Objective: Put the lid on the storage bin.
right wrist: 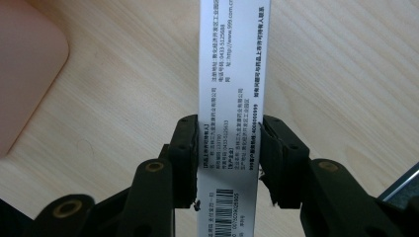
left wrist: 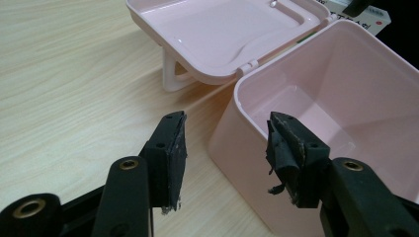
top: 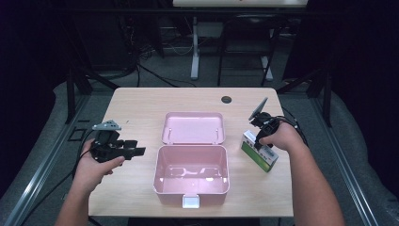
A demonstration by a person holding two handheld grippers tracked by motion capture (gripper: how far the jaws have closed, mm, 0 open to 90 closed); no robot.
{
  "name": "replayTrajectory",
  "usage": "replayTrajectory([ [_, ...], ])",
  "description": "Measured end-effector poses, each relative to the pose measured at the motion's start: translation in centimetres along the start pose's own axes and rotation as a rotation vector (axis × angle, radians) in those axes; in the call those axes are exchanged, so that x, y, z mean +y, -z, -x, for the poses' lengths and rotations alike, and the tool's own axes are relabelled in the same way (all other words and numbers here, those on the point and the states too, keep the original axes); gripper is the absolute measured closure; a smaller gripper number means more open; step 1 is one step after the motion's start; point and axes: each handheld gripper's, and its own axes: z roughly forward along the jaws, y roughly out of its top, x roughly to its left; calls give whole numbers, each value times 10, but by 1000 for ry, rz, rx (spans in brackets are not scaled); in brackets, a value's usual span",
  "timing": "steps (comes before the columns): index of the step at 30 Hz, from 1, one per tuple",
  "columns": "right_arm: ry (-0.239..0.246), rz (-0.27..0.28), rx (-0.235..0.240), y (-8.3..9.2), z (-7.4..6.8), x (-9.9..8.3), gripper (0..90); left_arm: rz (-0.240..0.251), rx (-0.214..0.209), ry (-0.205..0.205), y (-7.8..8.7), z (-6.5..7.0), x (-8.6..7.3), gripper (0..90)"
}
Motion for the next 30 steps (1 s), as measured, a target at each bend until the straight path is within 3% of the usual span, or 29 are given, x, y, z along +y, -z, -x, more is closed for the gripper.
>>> replayTrajectory([
  [13, 4, -52, 1, -9, 0, 6, 587, -3, -7, 4, -1, -1, 0, 496],
  [30, -17, -72, 13, -23, 2, 6, 584, 0, -19, 13, -2, -1, -1, 496],
])
